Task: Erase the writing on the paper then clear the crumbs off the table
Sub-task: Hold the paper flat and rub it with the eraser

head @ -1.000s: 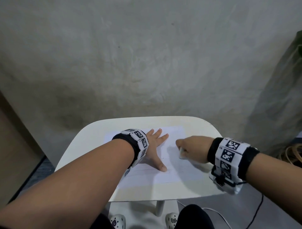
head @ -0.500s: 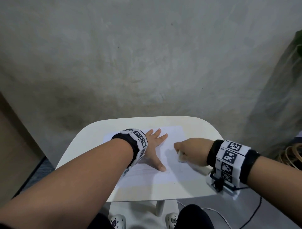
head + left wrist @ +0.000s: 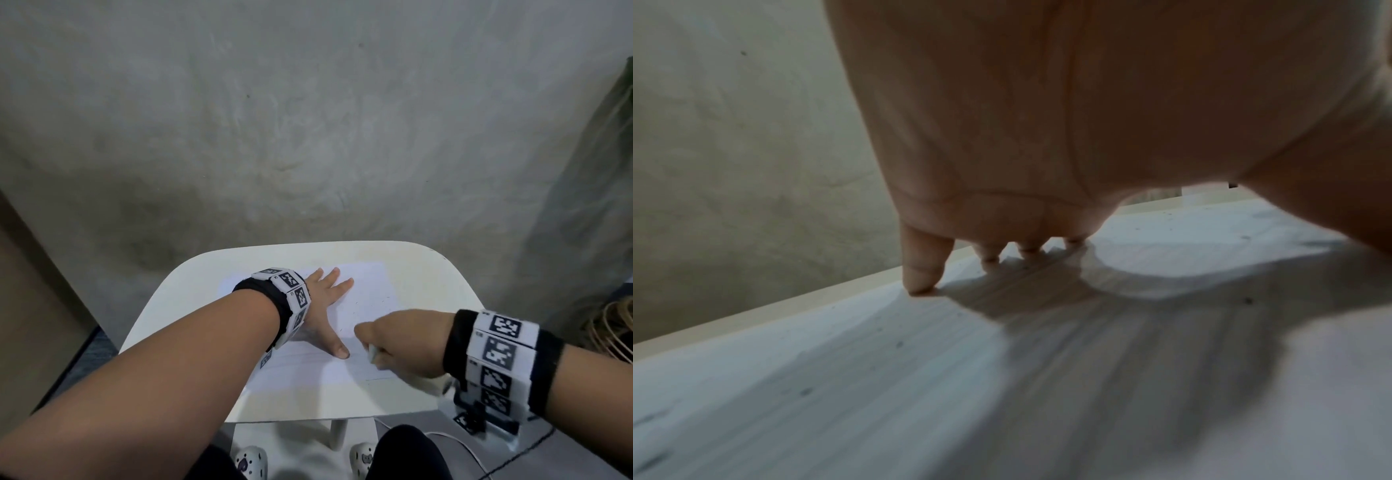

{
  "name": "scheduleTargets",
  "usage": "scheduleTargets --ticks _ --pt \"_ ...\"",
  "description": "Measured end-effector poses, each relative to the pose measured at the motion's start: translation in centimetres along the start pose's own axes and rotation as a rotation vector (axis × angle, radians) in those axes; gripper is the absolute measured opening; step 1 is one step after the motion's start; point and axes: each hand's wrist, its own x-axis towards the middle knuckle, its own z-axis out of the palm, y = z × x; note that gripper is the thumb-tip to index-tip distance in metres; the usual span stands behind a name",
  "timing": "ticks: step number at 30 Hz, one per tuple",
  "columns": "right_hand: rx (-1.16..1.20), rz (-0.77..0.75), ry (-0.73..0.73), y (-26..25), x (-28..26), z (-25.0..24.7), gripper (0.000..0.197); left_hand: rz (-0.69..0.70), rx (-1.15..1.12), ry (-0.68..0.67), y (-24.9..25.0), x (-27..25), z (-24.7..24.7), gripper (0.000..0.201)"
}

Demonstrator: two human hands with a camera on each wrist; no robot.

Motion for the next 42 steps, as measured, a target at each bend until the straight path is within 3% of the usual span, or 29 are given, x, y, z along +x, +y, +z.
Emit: scheduleTargets --ticks 2,4,7,12,14,19,26,31,37,39,40,42 --pt "0.027 -0.021 -0.036 0.3 -0.3 -0.6 0.016 0.001 0.003 -0.005 0.0 0.0 0.0 0.129" --pt "0.058 0.001 0.053 0.6 -0.2 -2.3 0.003 0.005 -0.005 -0.006 -0.2 0.0 0.0 0.129" --pt "0.079 0.029 0.181 0.5 0.2 -3.2 0.002 0.006 -0.008 -0.007 -0.4 0.1 0.1 0.13" --pt "0.025 -0.041 -0.012 0.1 -1.0 -0.6 0.015 -0.005 0.003 -0.007 -0.2 0.3 0.2 0.13" --pt "0.005 -0.044 -0.064 0.2 -1.5 -1.3 0.011 0.001 -0.002 -0.008 -0.2 0.3 0.3 0.131" --pt "-0.007 0.04 0.218 0.1 -0.2 -3.2 0.006 0.0 -0.007 -0.009 -0.4 0.1 0.1 0.131" --pt "0.009 -0.038 -0.025 -0.3 -0.9 -1.4 0.013 -0.011 0.011 -0.013 0.0 -0.1 0.0 0.129" --pt "-0.008 0.077 0.188 0.1 -0.2 -3.2 0.003 -0.005 0.004 -0.026 0.0 -0.2 -0.1 0.13" --pt "-0.041 0.007 0.024 -0.3 -0.5 -0.9 0.018 0.0 0.01 -0.041 0.2 0.0 -0.2 0.131" --pt "0.03 -0.008 -0.065 0.1 -0.8 -1.4 0.011 0.0 0.008 -0.043 0.3 -0.1 -0.2 0.131" --pt "0.088 -0.002 -0.08 0.2 -0.9 -2.0 0.005 0.001 0.007 -0.039 0.2 -0.1 -0.2 0.131" --pt "0.159 0.038 0.025 0.6 -0.7 -2.9 0.003 0.002 0.005 -0.029 0.2 -0.2 -0.1 0.131"
